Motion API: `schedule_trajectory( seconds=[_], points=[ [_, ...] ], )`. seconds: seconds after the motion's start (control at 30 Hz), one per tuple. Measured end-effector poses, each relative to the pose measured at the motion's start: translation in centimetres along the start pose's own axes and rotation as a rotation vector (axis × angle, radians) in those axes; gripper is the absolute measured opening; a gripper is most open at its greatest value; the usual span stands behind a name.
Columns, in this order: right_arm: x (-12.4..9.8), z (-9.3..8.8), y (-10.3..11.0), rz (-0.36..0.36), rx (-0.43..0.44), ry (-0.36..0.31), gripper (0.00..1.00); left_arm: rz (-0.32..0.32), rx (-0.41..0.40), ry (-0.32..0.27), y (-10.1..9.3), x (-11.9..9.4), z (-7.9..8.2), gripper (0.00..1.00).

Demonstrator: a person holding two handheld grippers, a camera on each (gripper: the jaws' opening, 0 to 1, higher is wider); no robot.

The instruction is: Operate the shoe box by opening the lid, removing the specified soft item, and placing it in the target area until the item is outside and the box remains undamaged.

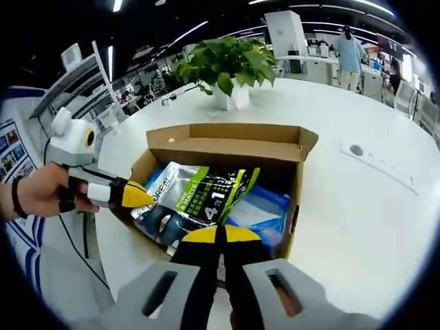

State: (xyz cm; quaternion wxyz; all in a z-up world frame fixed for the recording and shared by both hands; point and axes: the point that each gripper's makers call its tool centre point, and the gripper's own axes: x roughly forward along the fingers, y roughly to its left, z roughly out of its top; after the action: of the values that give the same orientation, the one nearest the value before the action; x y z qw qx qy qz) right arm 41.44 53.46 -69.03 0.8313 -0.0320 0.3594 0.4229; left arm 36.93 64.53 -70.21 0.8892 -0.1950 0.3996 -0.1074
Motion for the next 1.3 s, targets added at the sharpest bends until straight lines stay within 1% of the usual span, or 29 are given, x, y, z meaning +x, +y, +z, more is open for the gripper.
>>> schedule_trajectory(
  seconds=[0.23, 0.37, 0.5, 0.63, 0.83, 0.87, 1.1, 1.23, 1.3],
  points=[
    [-1.3, 0.0, -0.3, -0.016, -0.004, -0.019, 0.0, -0.009, 0.017, -0.011, -1.1, -0.3, 0.4, 0.0],
    [-2.2, 0.0, -0.9, -0.032, 0.0, -0.03, 0.0, -0.026, 0.03, -0.018, -2.4, -0.2, 0.6, 0.0],
    [-3.6, -0.4, -1.9, -0.054, 0.011, -0.04, 0.0, -0.045, 0.056, -0.01, -3.9, 0.4, 0.8, 0.0],
    [-5.2, -1.0, -3.4, -0.082, 0.031, -0.054, 0.0, -0.071, 0.087, -0.002, -5.9, 1.2, 1.2, 0.0],
    [-8.1, -2.4, -5.8, -0.132, 0.068, -0.071, 0.0, -0.116, 0.144, 0.02, -9.5, 2.8, 1.2, 0.0],
    [-8.5, -2.6, -6.1, -0.14, 0.073, -0.073, 0.0, -0.119, 0.148, 0.021, -9.7, 2.9, 1.2, 0.0],
    [-11.8, -4.2, -8.9, -0.192, 0.116, -0.097, 0.0, -0.175, 0.206, 0.055, -14.3, 5.0, 0.5, 0.0],
    [-13.8, -5.7, -10.4, -0.224, 0.146, -0.102, 0.0, -0.204, 0.233, 0.078, -16.7, 6.1, -0.3, 0.0],
    [-14.6, -6.4, -11.0, -0.238, 0.156, -0.103, 0.0, -0.214, 0.247, 0.089, -17.6, 6.5, -0.7, 0.0]
  ],
)
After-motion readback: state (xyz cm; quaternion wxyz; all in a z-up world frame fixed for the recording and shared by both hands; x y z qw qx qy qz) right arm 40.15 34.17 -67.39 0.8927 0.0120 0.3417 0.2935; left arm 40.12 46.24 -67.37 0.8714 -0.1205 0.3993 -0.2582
